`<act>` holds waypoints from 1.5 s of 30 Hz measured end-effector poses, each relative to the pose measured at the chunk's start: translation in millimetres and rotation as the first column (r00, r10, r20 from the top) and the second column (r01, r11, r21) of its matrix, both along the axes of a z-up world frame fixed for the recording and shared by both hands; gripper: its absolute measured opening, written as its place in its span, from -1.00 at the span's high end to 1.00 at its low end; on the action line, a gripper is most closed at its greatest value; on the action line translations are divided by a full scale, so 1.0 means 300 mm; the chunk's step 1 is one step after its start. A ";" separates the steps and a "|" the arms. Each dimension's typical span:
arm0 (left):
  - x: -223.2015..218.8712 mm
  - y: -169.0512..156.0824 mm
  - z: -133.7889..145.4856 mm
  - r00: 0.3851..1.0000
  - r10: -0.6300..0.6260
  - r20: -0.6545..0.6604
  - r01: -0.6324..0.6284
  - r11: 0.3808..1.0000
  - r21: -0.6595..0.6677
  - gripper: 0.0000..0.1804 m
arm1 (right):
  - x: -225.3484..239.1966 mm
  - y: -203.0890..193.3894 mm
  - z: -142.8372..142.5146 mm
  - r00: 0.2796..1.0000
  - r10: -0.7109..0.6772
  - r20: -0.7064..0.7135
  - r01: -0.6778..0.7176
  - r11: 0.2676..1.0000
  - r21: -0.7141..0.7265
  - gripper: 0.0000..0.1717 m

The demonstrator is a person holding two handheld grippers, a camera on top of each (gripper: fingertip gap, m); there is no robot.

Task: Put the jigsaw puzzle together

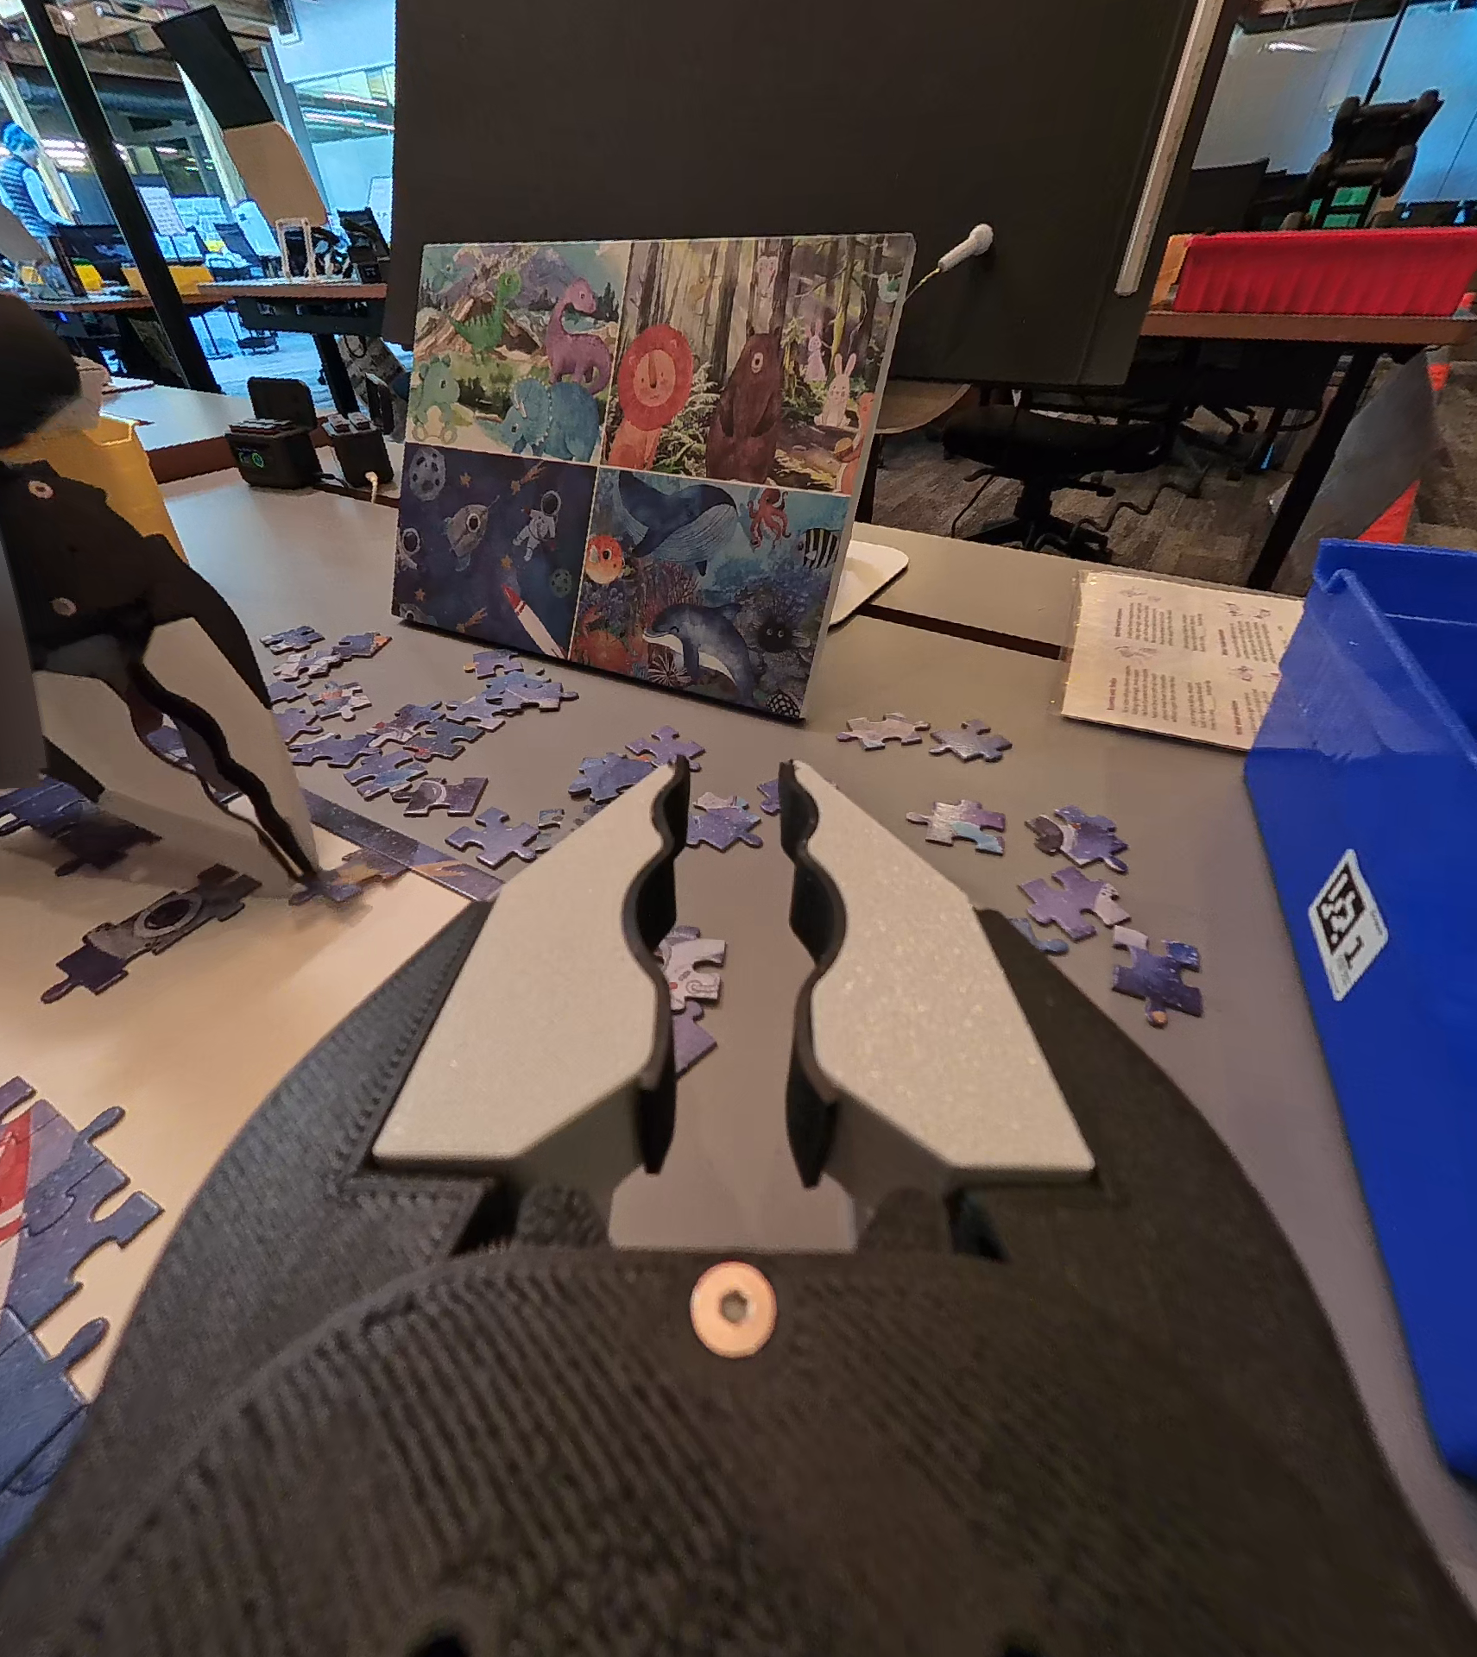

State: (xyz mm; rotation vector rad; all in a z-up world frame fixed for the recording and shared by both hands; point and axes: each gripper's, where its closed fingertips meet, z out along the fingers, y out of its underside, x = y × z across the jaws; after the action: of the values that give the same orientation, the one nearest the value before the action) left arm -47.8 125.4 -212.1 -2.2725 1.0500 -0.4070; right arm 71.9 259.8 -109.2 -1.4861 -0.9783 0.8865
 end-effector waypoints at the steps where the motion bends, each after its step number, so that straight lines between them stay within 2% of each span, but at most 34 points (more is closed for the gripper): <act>1: 0.001 0.001 0.005 1.000 0.000 0.007 0.000 1.000 0.005 1.00 | 0.000 0.000 0.000 1.000 0.000 0.000 0.000 1.000 -0.001 0.79; 4: -0.003 0.001 0.005 1.000 0.004 0.005 -0.004 1.000 0.005 0.99 | 0.000 0.001 0.000 1.000 0.000 -0.001 0.000 1.000 -0.001 0.79; 11: 0.002 0.019 -0.006 1.000 0.026 0.001 -0.026 1.000 0.017 0.70 | 0.000 0.001 0.000 1.000 0.002 -0.002 -0.002 1.000 -0.003 0.79; 21: 0.050 -0.027 -0.019 0.999 -0.040 0.036 0.042 0.997 -0.058 0.86 | -0.002 0.000 -0.003 1.000 0.002 0.004 -0.002 1.000 -0.003 0.79; 28: -0.001 0.000 -0.032 0.999 0.033 -0.012 -0.033 0.998 -0.049 0.84 | -0.002 0.000 -0.003 1.000 0.001 0.004 -0.001 1.000 -0.002 0.79; 35: 0.024 -0.019 -0.030 1.000 -0.013 -0.008 0.012 0.998 -0.055 0.90 | -0.002 0.001 -0.004 1.000 0.000 0.007 0.000 1.000 0.000 0.79; 39: 0.041 -0.020 -0.001 0.999 -0.035 0.035 0.036 0.999 -0.030 0.91 | -0.002 0.001 -0.004 1.000 0.000 0.007 0.000 1.000 0.000 0.79; 40: 0.036 -0.012 0.004 0.999 -0.022 0.034 0.023 1.000 -0.016 0.89 | -0.002 0.001 -0.004 1.000 0.000 0.007 0.000 1.000 0.000 0.79; 42: 0.023 0.018 0.014 0.999 0.031 0.036 -0.032 0.999 0.019 0.67 | -0.002 0.000 -0.004 1.000 0.001 0.007 -0.001 1.000 -0.001 0.79; 45: 0.026 0.023 0.015 0.997 0.053 0.052 -0.054 0.999 0.006 0.54 | -0.002 0.000 -0.005 1.000 0.001 0.008 -0.001 1.000 0.000 0.79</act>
State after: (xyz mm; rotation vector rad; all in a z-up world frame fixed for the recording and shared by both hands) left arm -40.0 132.3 -207.7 -2.2661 0.9611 -0.4361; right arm 71.4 259.9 -110.6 -1.4905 -0.9848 0.8818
